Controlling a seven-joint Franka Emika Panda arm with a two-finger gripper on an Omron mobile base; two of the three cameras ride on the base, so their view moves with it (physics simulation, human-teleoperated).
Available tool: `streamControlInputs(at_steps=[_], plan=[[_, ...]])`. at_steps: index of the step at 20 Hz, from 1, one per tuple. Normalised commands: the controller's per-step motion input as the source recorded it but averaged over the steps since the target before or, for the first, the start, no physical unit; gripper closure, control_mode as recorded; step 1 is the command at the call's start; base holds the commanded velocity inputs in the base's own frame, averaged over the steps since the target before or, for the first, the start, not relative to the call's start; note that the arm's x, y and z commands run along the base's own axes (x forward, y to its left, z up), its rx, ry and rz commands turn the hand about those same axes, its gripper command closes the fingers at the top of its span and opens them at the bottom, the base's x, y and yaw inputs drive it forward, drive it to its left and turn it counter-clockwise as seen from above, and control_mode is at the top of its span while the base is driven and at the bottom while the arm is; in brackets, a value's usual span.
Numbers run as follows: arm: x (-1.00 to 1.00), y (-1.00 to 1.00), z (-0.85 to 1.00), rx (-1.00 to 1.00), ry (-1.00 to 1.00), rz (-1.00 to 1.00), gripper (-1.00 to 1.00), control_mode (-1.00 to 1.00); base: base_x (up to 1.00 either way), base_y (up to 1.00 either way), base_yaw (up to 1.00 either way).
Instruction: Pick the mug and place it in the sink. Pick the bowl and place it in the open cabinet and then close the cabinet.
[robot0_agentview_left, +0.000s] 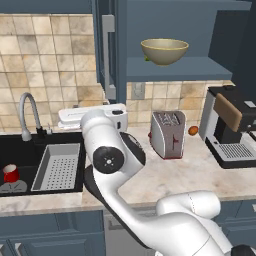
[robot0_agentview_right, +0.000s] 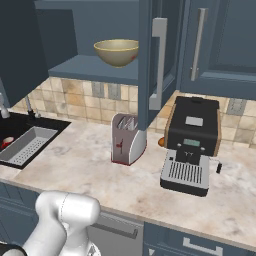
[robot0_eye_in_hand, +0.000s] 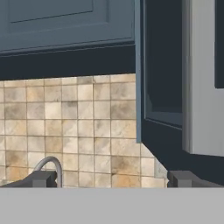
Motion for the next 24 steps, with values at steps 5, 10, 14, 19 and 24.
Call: streamControlInputs(at_steps=[5,10,14,19,24], plan=[[0.05,0.00,0.00,0.00,0.00,0.00,-1.00,-1.00,0.00,0.00,0.00],[0.18,0.09,-0.06,-0.02,0.00,-0.03,-1.00,-1.00,0.00,0.00,0.00],[0.15,0.05,-0.08,-0.01,0.00,-0.05,-1.00,-1.00,0.00,0.00,0.00],[0.00,-0.27,0.00,0.00,0.00,-0.13,-1.00,-1.00,0.00,0.00,0.00],[0.03,-0.50,0.00,0.00,0.00,-0.16,-1.00,-1.00,0.00,0.00,0.00]])
